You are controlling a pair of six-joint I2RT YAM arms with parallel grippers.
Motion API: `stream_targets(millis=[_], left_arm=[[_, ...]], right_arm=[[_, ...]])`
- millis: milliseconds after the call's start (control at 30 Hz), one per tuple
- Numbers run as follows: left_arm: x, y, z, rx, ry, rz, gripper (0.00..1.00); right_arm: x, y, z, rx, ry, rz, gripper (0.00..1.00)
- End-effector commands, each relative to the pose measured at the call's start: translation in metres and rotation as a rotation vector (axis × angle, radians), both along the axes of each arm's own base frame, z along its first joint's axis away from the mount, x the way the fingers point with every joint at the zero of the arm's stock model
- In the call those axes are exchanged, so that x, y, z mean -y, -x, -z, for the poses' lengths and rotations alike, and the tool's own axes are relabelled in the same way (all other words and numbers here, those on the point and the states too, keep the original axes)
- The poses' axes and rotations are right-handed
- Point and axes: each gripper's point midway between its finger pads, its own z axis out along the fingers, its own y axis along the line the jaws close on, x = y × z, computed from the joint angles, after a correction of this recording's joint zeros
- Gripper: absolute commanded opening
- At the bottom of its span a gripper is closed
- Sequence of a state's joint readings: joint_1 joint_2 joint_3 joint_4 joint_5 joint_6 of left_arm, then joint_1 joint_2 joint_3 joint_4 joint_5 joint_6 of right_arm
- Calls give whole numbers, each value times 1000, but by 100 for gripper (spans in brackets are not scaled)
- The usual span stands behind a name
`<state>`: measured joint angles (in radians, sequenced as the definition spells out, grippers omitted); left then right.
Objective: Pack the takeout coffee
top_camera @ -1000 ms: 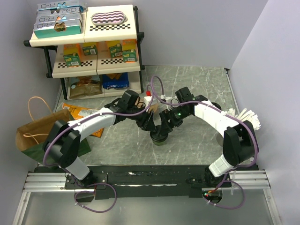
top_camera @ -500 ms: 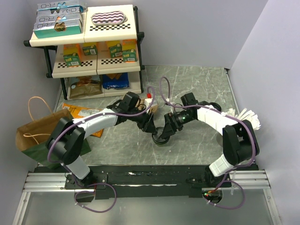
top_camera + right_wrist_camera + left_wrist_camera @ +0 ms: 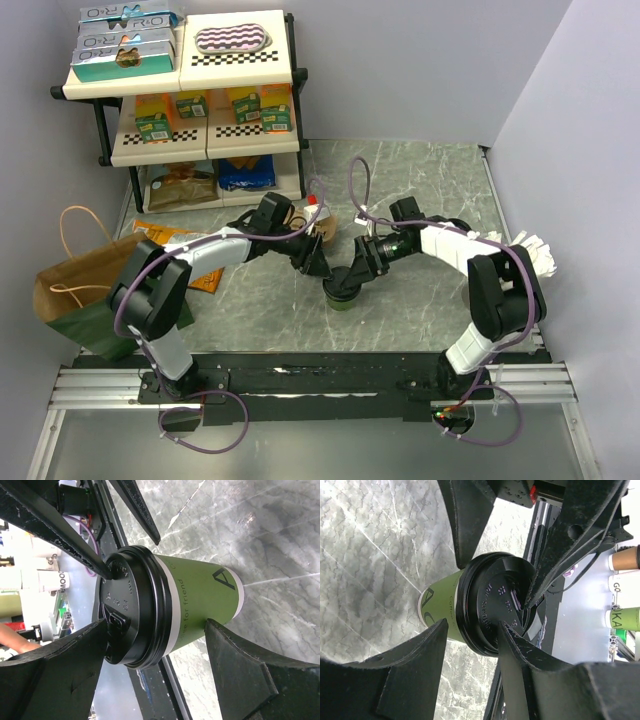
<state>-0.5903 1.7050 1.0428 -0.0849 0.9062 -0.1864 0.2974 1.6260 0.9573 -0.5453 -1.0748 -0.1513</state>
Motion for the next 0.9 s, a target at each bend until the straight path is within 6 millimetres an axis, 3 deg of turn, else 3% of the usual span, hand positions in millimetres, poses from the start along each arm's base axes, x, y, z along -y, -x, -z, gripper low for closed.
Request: stream_targets(millis=[0, 333, 500, 600, 700, 767, 867], left_arm=[[1, -9, 8, 28, -8, -8, 49], [1, -11, 20, 19, -20, -7, 49], [2, -11, 21, 15, -12, 2, 49], [4, -8, 2, 21, 50, 26, 50], [5, -5, -15, 25, 92, 52, 54], [5, -3, -18, 14, 102, 60, 54], [6, -2, -15, -25, 97, 61, 54]], right_arm=[[0, -6, 12, 49, -18, -5, 83], [9, -10, 42, -111, 60, 47, 80], [8, -9, 41, -140, 15, 44, 80], [3, -8, 19, -99, -86, 8, 81], [-3, -11, -16, -30, -179, -38, 84], [-5, -12, -31, -23, -202, -57, 84], [-4, -12, -38, -19, -215, -85, 86]])
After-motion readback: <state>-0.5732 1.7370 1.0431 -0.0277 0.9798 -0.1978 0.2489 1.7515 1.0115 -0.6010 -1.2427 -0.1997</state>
